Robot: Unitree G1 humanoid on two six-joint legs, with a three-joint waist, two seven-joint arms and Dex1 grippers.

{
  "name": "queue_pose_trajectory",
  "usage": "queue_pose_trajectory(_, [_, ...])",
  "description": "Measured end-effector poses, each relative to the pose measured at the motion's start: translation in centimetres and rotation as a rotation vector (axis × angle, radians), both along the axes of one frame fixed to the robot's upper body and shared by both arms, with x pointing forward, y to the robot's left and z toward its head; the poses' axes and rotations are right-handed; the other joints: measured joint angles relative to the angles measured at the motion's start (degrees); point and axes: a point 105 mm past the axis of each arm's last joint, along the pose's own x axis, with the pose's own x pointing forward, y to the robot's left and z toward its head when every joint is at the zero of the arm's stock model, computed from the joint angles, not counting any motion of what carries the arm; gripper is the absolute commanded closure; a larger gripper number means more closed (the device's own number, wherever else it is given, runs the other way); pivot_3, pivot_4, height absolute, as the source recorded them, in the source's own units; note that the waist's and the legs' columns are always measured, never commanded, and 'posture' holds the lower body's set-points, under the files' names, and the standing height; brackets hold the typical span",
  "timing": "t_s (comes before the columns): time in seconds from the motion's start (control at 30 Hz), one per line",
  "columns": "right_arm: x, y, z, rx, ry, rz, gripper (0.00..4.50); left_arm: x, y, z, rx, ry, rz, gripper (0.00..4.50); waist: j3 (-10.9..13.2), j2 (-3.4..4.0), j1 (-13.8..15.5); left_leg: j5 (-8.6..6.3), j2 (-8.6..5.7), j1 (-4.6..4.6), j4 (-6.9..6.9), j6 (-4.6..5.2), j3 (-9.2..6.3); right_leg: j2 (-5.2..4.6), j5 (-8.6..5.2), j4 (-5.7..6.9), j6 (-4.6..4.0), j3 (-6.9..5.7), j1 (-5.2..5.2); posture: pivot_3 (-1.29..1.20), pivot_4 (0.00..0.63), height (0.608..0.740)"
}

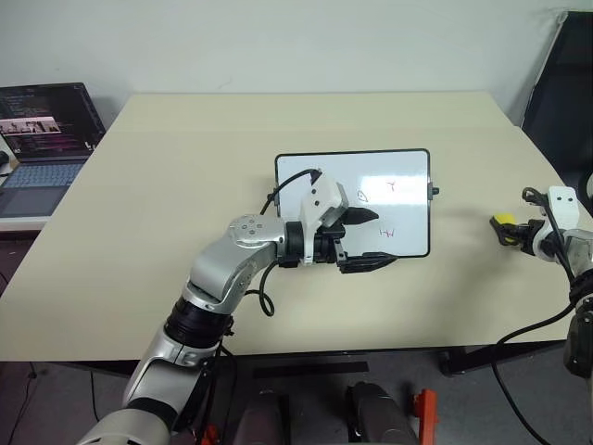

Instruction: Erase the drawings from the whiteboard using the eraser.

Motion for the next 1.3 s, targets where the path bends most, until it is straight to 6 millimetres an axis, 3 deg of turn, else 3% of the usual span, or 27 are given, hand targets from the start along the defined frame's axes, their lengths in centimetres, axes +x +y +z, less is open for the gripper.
queue_pose_trajectory(0.1, [0.2,1.4,3.5,-0.046,-0.106,0.073,3.31,0.9,1.8,0.5,0.001,-0.029,0.057,0.00,0.0,0.03,0.0,0.00,0.01,0.00,-0.01,0.00,-0.03,0.01,-0.01,0.03,0.01,-0.03,-0.01,0.00,0.150,0.740])
queue_pose_trajectory(0.2, [0.0,4.2,8.6,-0.154,-0.275,0.169,3.32,1.6,4.3,1.1,0.007,-0.068,0.113,0.00,0.0,0.05,-0.1,0.00,0.03,0.00,-0.02,0.00,-0.03,0.01,-0.02,0.03,0.02,-0.03,-0.03,0.00,0.150,0.740])
queue_pose_trajectory(0.23, [0.0,5.7,10.5,-0.190,-0.347,0.214,3.33,1.8,5.3,1.2,0.008,-0.077,0.132,0.00,0.0,0.07,-0.2,0.00,0.03,0.00,-0.03,0.00,-0.02,0.01,-0.06,0.04,0.09,-0.02,-0.05,0.00,0.150,0.740])
queue_pose_trajectory(0.33, [0.1,14.7,15.0,-0.256,-0.558,0.465,3.33,2.6,8.4,0.9,0.020,-0.087,0.206,0.00,0.0,0.09,-1.4,0.00,0.17,0.07,-0.02,0.00,-0.06,0.15,-0.15,0.11,0.19,-0.03,-0.05,0.00,0.150,0.740])
queue_pose_trajectory(0.4, [0.0,19.8,14.6,-0.305,-0.591,0.625,3.33,2.7,8.8,0.7,0.022,-0.090,0.207,0.00,0.0,0.05,-1.2,0.00,0.18,0.06,-0.01,0.00,-0.15,0.16,-0.16,0.13,0.17,-0.15,-0.02,0.00,0.150,0.740])
queue_pose_trajectory(0.5, [0.6,22.9,11.1,-0.377,-0.516,0.735,3.33,2.7,9.4,0.1,0.031,-0.084,0.224,0.00,0.0,-0.01,0.4,0.00,0.08,-0.06,0.04,0.00,-0.12,0.03,-0.05,0.07,-0.03,-0.17,-0.05,0.00,0.150,0.740])
queue_pose_trajectory(0.67, [2.5,22.9,7.4,-0.460,-0.441,0.751,3.33,2.5,10.1,-0.9,0.029,-0.061,0.262,0.00,0.0,-0.02,1.6,-0.01,0.03,-0.31,0.06,-0.01,-0.10,-0.08,-0.01,-0.09,-0.03,-0.20,-0.19,0.00,0.150,0.740])
queue_pose_trajectory(0.83, [3.4,22.1,8.0,-0.504,-0.474,0.740,3.36,2.1,9.7,-0.8,0.022,-0.074,0.266,0.00,0.0,-0.02,1.6,-0.01,0.08,-0.36,0.04,-0.01,-0.15,-0.03,-0.01,0.01,-0.07,-0.26,-0.29,0.00,0.150,0.740])
queue_pose_trajectory(1.07, [3.8,18.0,8.2,-0.573,-0.431,0.708,3.36,1.8,9.8,-1.2,0.027,-0.057,0.272,0.00,0.0,-0.02,1.6,-0.01,0.05,-0.13,0.07,-0.01,-0.11,-0.04,-0.02,0.02,-0.06,-0.22,-0.08,0.00,0.150,0.740])
queue_pose_trajectory(1.3, [3.7,17.5,7.4,-0.572,-0.415,0.738,3.38,1.9,9.7,-0.9,0.023,-0.067,0.267,0.00,0.0,-0.03,1.3,0.00,0.07,0.04,0.08,0.00,-0.09,-0.01,-0.03,0.10,-0.08,-0.16,0.03,0.00,0.150,0.740])
